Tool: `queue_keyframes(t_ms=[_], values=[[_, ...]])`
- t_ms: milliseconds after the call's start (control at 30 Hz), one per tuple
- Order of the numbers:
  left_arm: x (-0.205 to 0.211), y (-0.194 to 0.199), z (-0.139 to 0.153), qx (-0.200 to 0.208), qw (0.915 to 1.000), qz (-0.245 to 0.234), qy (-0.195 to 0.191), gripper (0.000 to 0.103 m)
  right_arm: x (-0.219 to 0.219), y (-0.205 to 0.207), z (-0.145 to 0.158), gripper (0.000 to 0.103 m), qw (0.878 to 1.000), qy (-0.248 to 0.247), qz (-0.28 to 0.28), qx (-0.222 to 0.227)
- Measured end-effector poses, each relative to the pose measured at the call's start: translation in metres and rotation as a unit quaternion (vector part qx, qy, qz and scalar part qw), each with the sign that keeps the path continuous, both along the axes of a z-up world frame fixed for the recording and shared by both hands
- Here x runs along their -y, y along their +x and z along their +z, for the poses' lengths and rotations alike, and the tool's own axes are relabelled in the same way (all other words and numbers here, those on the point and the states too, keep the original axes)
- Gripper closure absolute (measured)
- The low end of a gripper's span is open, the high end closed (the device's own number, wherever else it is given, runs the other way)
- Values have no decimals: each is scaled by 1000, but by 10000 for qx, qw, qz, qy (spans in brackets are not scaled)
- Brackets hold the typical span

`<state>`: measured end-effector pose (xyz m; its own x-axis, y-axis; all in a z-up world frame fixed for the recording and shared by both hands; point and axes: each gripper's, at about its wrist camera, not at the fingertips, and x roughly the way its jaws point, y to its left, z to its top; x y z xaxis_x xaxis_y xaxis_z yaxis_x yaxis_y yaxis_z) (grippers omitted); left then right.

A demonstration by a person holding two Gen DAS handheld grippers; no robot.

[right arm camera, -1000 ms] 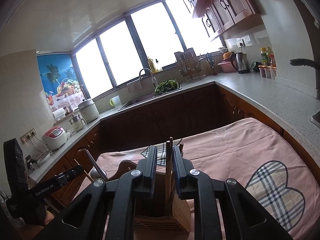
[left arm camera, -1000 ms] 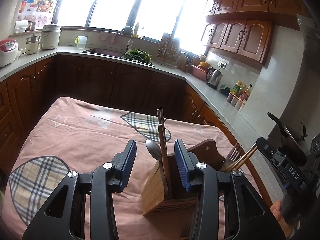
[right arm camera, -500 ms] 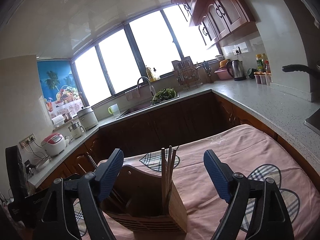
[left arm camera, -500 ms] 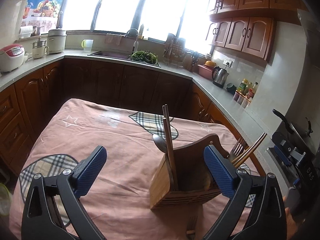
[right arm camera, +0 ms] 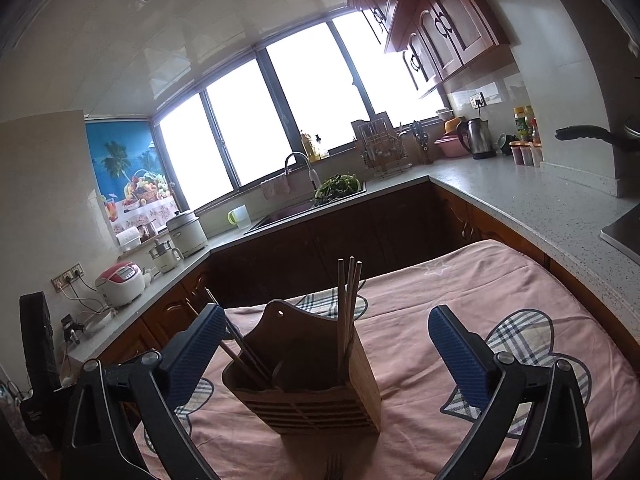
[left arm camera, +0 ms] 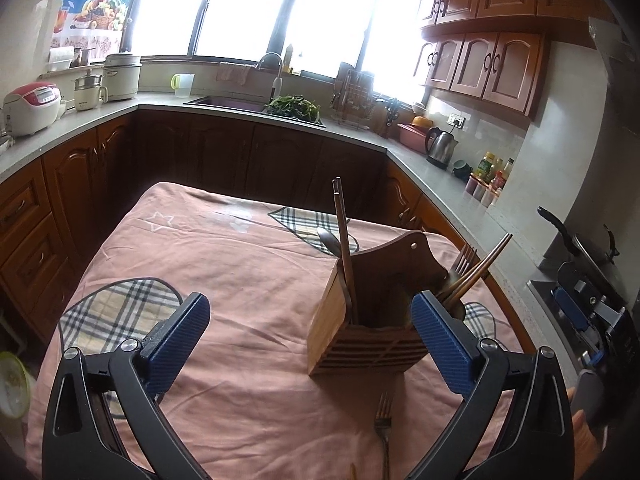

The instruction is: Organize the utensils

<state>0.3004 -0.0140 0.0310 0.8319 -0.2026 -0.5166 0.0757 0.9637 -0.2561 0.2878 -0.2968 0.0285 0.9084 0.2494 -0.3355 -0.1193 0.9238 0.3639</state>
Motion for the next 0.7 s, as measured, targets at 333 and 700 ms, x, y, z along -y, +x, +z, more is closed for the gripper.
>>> queue_keyframes(t_ms=[333, 700], values=[[-14, -62, 9, 125, 9999, 38, -71, 0, -11, -52, 11, 1, 9995, -46, 290, 100], [-18, -118, -2, 116, 9999, -26, -66, 0, -12, -108, 0, 0, 9990, -46, 444, -53]])
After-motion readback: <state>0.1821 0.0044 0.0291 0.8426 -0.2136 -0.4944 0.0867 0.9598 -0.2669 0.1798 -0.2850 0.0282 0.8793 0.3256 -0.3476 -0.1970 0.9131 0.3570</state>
